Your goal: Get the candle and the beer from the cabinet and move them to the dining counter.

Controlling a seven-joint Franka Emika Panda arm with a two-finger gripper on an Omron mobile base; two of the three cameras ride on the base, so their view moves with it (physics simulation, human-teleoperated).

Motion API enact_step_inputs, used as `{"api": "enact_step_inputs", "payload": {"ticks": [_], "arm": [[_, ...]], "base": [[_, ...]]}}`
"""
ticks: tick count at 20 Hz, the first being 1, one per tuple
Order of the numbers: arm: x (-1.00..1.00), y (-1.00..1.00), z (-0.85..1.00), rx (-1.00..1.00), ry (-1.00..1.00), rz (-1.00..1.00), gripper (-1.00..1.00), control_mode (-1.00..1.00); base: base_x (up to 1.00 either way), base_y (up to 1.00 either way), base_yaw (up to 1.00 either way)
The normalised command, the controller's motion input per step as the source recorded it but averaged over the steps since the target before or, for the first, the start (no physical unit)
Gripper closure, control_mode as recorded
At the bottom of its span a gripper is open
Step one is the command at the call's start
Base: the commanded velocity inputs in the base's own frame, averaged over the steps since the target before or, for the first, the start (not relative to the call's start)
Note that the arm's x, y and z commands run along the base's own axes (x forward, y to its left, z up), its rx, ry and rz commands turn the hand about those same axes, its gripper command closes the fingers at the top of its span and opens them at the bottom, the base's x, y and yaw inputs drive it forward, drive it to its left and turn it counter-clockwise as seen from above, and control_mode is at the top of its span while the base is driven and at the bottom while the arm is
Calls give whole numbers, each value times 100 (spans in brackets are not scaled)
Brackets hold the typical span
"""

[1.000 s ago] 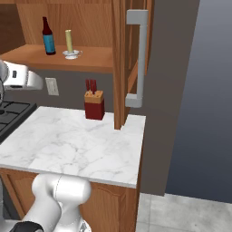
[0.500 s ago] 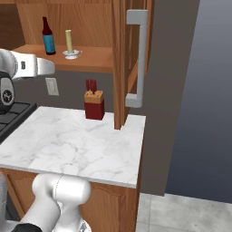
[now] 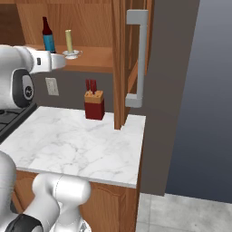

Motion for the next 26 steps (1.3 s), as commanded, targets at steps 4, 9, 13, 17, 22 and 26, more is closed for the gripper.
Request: {"api": "enact_step_inputs", "payload": {"ticks": [4, 9, 13, 17, 22, 26], "arm": [[49, 12, 0, 3, 0, 0, -100, -100], [22, 15, 12, 0, -6, 0, -100, -100], [17, 6, 10, 0, -13, 0, -100, -100], [1, 0, 10, 0, -14, 0, -100, -100], [0, -1, 5, 0, -4, 0, -100, -100], [0, 0, 0, 0, 0, 0, -100, -100]], "base": [[0, 0, 0], [0, 0, 0], [0, 0, 0], [0, 0, 0], [0, 0, 0], [0, 0, 0]]}}
